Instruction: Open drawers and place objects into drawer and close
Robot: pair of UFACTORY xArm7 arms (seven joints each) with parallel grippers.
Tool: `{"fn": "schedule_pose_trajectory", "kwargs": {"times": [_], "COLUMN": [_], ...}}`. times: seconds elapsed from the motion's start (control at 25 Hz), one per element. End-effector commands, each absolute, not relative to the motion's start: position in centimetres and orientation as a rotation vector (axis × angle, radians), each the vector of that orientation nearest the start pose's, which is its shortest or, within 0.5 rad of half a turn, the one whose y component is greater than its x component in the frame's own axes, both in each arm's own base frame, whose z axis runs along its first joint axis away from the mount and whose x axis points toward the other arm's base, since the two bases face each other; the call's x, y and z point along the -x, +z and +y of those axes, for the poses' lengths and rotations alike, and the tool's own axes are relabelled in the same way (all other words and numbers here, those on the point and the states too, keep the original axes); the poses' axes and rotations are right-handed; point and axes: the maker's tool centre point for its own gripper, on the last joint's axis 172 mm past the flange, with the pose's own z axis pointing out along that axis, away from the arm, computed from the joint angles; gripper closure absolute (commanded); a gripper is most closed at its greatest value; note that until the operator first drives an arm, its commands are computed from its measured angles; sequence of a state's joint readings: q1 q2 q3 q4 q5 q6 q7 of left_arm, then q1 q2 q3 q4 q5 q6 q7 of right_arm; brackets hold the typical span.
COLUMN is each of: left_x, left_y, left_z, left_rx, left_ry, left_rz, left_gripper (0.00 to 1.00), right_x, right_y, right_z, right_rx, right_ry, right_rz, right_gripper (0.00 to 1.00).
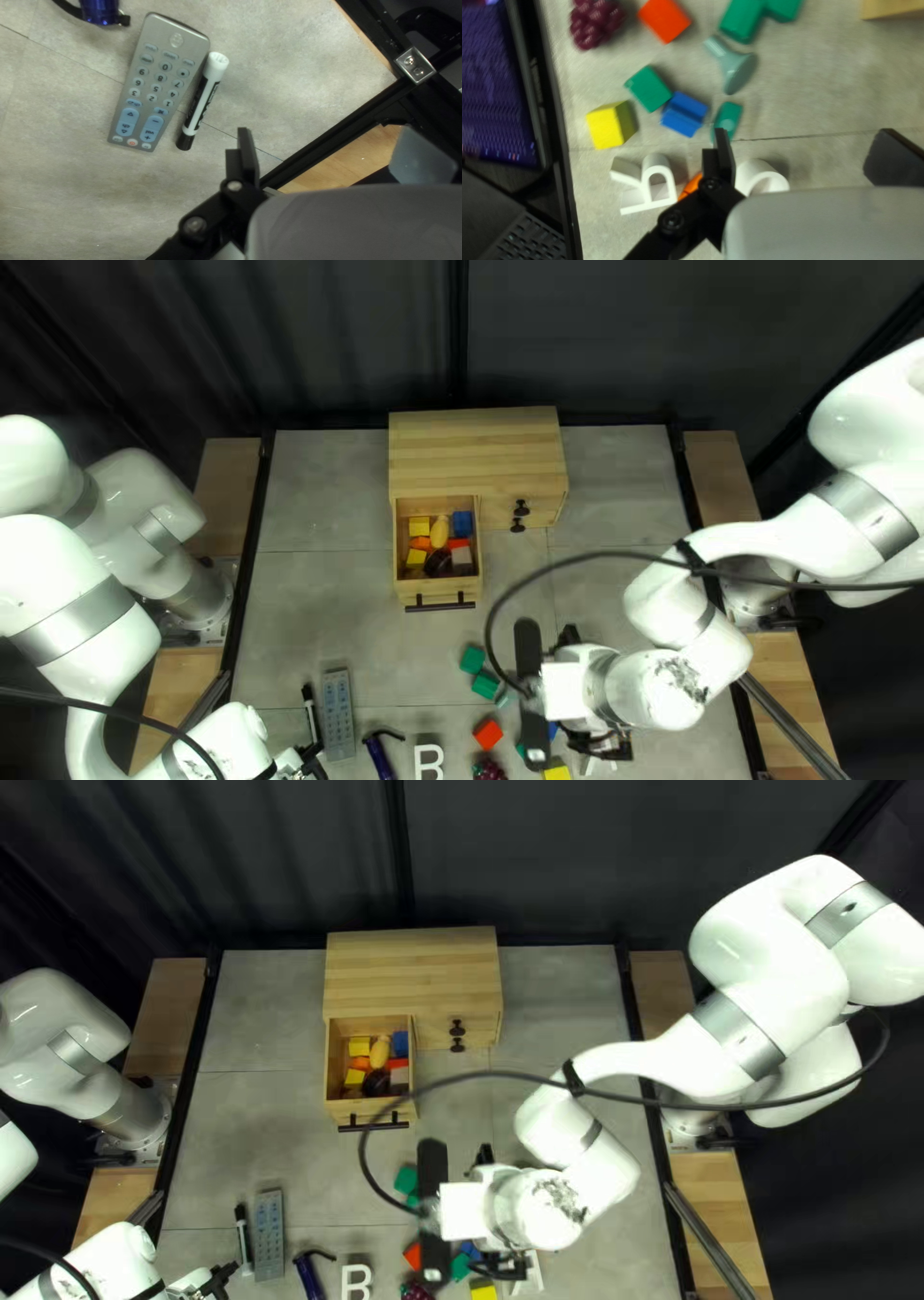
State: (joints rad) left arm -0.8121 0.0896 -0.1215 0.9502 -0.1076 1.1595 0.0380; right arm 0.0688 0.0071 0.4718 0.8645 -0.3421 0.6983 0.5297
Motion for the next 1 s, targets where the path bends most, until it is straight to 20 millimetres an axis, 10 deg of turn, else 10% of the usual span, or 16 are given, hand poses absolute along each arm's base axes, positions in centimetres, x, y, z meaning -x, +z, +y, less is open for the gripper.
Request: {"fn": "schedule_pose_trajectory", "kwargs": {"times": [0.04, 0.76, 1.0], "left_x": [-20.8, -20.8, -20.8], "left_y": [11.2, 11.2, 11.2], "left_z": [-32.3, -32.3, -32.3], "left_rx": [2.752, 2.752, 2.752], "left_ry": [0.484, 0.484, 0.484], "left_rz": [1.354, 1.354, 1.354], "left_gripper": [0.0, 0.0, 0.0], "right_x": [-44.9, -43.9, -43.8], "right_y": [12.9, 11.3, 11.4], "right_z": [21.1, 21.7, 25.0], "right_rx": [3.133, 3.082, 3.012], "right_ry": [-0.398, -0.234, -0.23], "right_rz": [-0.581, -0.653, -0.938], "right_gripper": [0.0, 0.0, 0.0]}}
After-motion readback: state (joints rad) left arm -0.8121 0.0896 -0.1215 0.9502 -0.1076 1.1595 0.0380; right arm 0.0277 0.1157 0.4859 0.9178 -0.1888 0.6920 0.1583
